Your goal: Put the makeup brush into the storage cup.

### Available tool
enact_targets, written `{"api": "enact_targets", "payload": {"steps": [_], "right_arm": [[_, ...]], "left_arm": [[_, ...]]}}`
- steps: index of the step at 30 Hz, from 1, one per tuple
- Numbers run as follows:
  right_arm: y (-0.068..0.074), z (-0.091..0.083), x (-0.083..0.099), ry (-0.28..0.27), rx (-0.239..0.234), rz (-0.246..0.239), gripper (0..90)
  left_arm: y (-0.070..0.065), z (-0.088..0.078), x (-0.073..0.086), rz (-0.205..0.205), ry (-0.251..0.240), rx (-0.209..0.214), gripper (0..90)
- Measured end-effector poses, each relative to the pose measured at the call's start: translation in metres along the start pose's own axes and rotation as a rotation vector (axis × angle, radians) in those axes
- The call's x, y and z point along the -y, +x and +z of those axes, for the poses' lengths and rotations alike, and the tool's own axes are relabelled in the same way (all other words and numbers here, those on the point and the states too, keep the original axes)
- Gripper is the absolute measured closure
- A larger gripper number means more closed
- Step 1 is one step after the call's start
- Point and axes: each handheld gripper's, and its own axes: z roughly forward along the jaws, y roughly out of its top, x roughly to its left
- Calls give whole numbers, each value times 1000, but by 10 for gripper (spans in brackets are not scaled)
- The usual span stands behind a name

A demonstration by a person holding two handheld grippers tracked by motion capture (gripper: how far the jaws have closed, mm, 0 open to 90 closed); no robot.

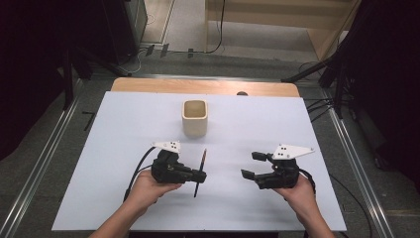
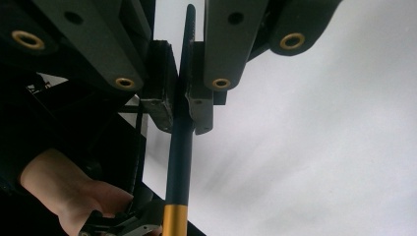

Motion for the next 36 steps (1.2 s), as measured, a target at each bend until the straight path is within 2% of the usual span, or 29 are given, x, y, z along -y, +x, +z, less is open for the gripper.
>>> {"api": "enact_targets", "payload": {"steps": [19,24,30,32,33,36], "right_arm": [[-7,-20,20,20,60,12,246],[-8,-19,21,22,56,24,246],[-8,-20,22,21,64,25,246],[-9,-20,22,21,66,26,246],[-9,-20,22,19,63,27,246],[-10,-19,23,16,56,36,246]], "left_arm": [[0,-8,-2,-1,-22,-31,845],[-2,-9,-7,13,-31,-63,845],[-4,-20,-17,30,-68,-117,844],[-4,-23,-20,27,-75,-121,844],[-5,-25,-22,30,-83,-119,843],[-8,-30,-28,56,-94,-149,844]]}}
